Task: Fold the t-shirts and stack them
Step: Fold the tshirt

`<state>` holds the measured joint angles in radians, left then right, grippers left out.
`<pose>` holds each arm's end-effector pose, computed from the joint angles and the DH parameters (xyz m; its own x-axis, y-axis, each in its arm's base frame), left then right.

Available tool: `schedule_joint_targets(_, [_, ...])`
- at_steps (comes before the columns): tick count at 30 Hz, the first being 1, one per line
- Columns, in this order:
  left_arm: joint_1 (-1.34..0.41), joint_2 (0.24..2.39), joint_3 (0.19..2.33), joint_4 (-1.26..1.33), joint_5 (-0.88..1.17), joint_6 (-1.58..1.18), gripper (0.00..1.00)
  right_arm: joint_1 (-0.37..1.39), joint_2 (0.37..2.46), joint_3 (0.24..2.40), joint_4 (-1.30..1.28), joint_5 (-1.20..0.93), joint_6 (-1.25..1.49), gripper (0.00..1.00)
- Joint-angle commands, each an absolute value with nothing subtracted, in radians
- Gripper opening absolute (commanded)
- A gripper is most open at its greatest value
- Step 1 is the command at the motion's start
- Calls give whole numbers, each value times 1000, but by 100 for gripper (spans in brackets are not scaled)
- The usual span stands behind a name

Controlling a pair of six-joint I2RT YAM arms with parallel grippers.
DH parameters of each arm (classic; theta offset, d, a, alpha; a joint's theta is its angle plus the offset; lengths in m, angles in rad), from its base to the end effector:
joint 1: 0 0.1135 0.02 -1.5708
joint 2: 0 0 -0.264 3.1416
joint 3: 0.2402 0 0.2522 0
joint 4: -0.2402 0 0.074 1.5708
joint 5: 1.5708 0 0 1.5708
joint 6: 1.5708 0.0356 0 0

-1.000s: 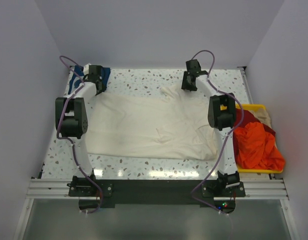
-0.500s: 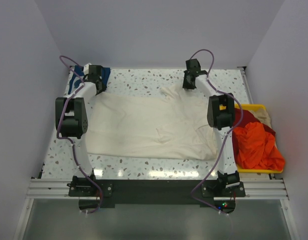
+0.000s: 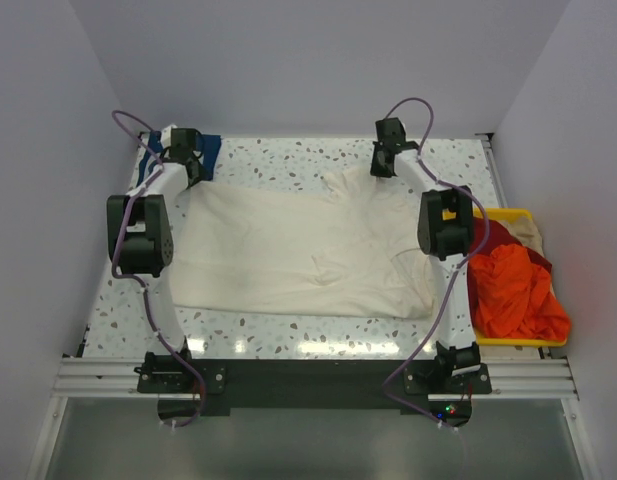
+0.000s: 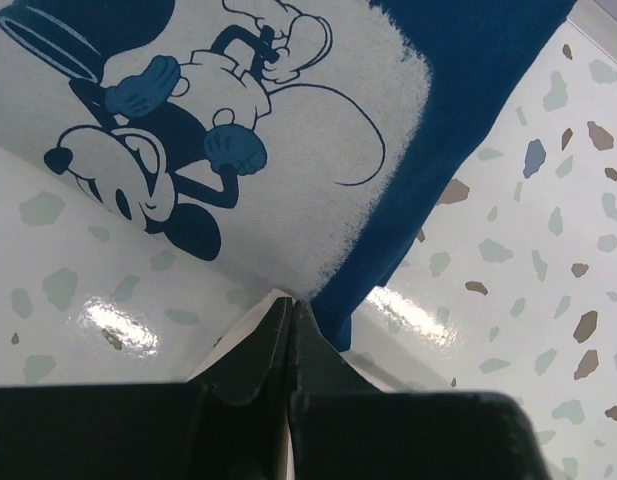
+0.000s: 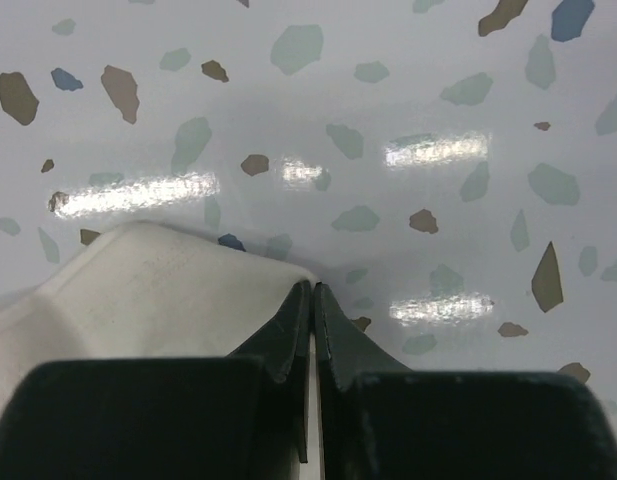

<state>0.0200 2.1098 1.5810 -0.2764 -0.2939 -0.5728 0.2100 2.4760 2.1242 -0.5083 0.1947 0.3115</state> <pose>0.4719 0.0198 0.1904 -0.4866 -0.5286 -0.6956 -0.5754 0.7930 -0.2001 0.5387 0.1078 0.1659 -0.7304 0.1518 -0.6659 0.1500 0.9868 0.0604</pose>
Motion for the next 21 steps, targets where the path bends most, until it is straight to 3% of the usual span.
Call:
schedule_joint_targets(1, [37, 2106, 1644, -238, -307, -540, 0, 190, 2356, 2132, -476, 258, 301, 0])
schedule_joint_targets(16, [71, 2163, 1747, -250, -262, -523, 0, 167, 2280, 2148, -448, 258, 279, 0])
schedule_joint_targets(21, [75, 2149, 1741, -249, -252, -518, 0, 167, 2189, 2034, -437, 249, 291, 0])
